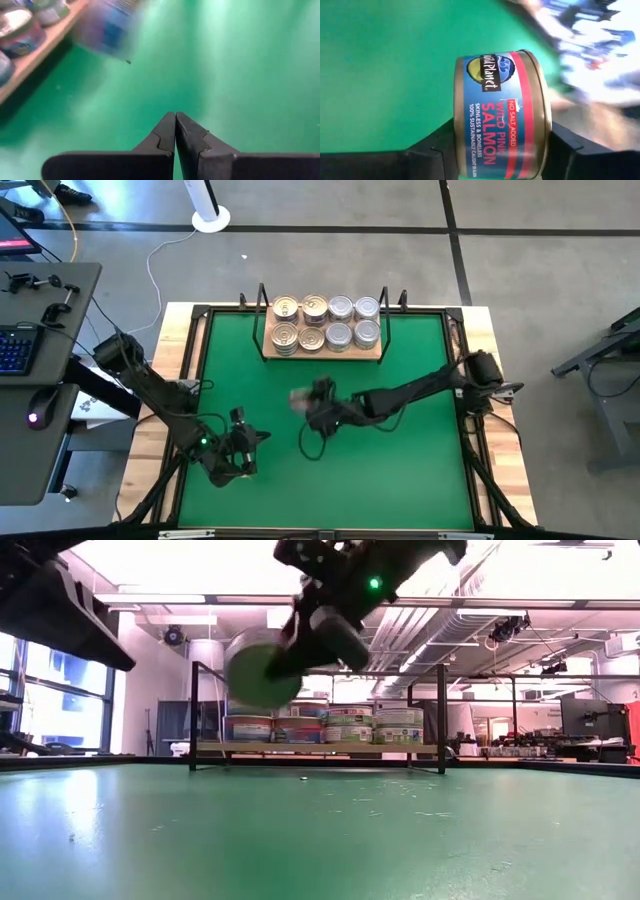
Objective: Stack canned seafood by type on shelf
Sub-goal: Stack the blue/pink tuna can on top of the other blue/pink tuna can
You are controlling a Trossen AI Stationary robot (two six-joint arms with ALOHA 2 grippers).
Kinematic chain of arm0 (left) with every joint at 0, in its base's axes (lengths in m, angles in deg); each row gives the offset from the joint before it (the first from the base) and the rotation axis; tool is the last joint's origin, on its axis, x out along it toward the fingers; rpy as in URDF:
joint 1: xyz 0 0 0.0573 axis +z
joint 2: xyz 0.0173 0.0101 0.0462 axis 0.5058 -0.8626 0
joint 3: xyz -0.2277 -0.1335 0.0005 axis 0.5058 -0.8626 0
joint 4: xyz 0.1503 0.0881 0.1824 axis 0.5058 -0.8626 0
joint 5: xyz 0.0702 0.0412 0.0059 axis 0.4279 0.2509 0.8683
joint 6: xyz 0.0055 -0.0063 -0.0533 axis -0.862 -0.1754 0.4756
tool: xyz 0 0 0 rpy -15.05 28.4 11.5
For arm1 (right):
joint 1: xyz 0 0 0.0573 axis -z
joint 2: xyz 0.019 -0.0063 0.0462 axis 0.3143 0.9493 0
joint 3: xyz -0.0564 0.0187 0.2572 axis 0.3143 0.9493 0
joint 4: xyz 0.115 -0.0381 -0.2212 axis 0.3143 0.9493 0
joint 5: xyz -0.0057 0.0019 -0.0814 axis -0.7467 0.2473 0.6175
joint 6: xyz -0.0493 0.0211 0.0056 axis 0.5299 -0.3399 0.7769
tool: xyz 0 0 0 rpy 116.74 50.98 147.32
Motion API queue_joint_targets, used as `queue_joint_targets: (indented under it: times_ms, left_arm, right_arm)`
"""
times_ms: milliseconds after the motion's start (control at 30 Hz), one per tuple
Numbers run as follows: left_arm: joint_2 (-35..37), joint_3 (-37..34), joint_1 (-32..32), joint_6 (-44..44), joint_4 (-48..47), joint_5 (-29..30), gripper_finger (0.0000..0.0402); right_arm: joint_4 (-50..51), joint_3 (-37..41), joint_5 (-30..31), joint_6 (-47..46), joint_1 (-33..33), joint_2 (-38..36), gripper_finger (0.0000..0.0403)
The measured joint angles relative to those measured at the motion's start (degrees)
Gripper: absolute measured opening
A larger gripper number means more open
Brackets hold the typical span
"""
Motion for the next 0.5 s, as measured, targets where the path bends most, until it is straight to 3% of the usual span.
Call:
queue_joint_targets:
  times_ms: [67, 167, 267, 500]
  left_arm:
    - [0.0, 0.0, -0.3, 0.2, 0.0, 2.0, 0.0000]
    - [0.0, 0.0, -0.3, 0.2, 0.0, 3.7, 0.0000]
    - [0.0, 0.0, 0.0, 0.2, 0.0, 4.2, 0.0000]
    - [0.0, 0.0, 0.2, 0.2, 0.0, 5.0, 0.0000]
  right_arm:
    - [-0.3, -0.1, 9.8, 3.7, 0.9, -1.9, 0.0185]
    - [-2.3, -0.2, 18.2, 10.6, 3.5, -2.7, 0.0185]
    - [-1.8, -0.6, 20.4, 14.1, 7.5, -2.2, 0.0185]
    - [-2.5, -0.6, 20.9, 12.9, 16.4, 0.2, 0.0185]
